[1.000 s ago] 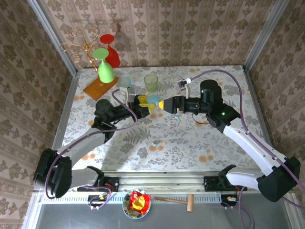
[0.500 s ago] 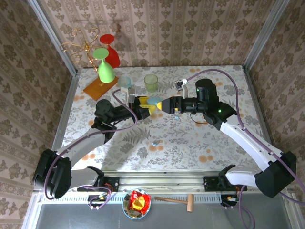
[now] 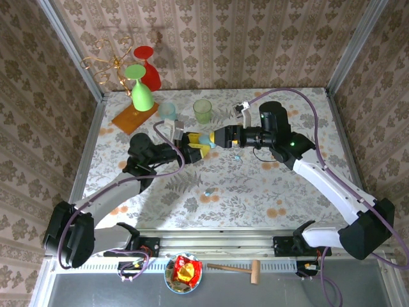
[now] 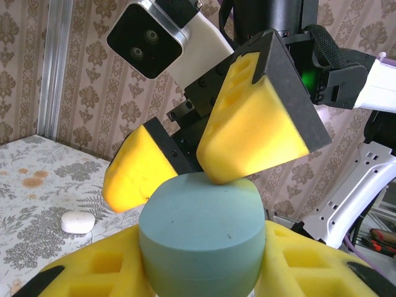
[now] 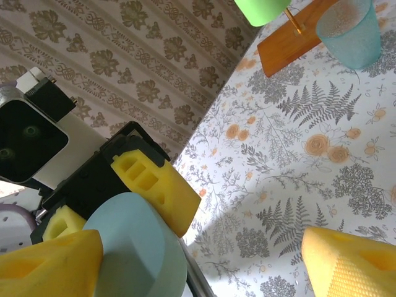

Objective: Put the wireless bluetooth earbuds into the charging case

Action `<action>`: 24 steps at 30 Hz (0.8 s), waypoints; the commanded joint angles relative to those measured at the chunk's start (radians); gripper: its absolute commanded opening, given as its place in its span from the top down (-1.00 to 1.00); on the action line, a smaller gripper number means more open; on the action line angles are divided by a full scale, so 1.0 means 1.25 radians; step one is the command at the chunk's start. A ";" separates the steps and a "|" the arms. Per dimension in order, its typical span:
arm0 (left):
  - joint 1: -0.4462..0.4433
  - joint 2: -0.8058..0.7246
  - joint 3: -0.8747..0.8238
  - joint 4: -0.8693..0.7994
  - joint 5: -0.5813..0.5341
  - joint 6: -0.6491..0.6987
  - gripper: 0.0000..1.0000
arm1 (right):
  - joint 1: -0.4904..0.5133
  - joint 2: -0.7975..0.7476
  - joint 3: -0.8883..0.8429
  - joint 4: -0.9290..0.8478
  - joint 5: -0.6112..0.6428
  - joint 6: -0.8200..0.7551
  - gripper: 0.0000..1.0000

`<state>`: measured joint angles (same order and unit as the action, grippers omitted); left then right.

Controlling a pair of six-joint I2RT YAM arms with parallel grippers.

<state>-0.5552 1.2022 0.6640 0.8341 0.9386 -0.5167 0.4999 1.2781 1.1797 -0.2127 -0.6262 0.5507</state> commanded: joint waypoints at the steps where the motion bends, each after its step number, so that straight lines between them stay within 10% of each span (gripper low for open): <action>1: -0.003 -0.029 0.028 0.003 0.012 0.017 0.52 | 0.000 -0.010 0.017 0.002 -0.027 -0.053 -0.71; 24: 0.005 -0.017 0.028 -0.004 0.010 0.009 0.52 | 0.025 -0.056 -0.015 -0.032 -0.097 -0.193 -0.78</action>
<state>-0.5549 1.1889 0.6640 0.7959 0.9516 -0.5159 0.5259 1.2289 1.1694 -0.2291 -0.7311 0.3489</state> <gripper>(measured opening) 0.365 0.890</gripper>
